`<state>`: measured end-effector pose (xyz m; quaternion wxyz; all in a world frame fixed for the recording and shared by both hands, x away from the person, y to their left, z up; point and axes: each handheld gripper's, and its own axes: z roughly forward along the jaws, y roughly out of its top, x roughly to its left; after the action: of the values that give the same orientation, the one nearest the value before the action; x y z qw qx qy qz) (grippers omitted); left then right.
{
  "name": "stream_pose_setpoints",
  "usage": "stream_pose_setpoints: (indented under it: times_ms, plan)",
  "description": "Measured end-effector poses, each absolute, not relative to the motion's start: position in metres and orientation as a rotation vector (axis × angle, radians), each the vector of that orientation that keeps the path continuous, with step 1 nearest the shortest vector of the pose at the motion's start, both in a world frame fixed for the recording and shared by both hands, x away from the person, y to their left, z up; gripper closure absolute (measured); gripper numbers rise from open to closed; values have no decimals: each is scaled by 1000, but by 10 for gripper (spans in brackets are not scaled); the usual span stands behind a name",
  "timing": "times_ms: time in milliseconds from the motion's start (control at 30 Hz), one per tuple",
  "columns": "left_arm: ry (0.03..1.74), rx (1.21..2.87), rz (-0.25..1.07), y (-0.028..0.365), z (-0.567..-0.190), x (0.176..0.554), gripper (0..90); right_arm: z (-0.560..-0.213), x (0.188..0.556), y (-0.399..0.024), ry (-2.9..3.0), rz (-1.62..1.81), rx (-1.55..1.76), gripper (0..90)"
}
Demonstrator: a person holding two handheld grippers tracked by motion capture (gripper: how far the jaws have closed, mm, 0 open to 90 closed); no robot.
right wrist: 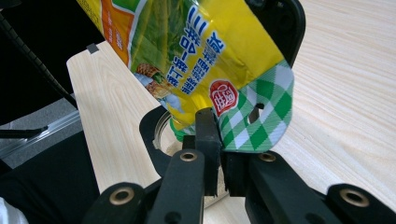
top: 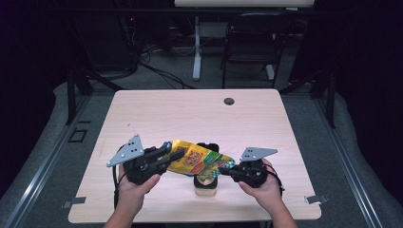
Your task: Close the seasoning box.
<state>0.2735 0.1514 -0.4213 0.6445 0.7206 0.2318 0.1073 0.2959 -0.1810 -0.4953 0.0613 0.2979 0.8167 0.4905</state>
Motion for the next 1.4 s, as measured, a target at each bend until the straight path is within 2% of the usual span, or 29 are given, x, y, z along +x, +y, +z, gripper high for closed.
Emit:
stream_pose_setpoints:
  times_ms: [1400]
  plan:
    - [543,1635,253,157,-422,274,778,-484,293,-190,2420,1594,899,875]
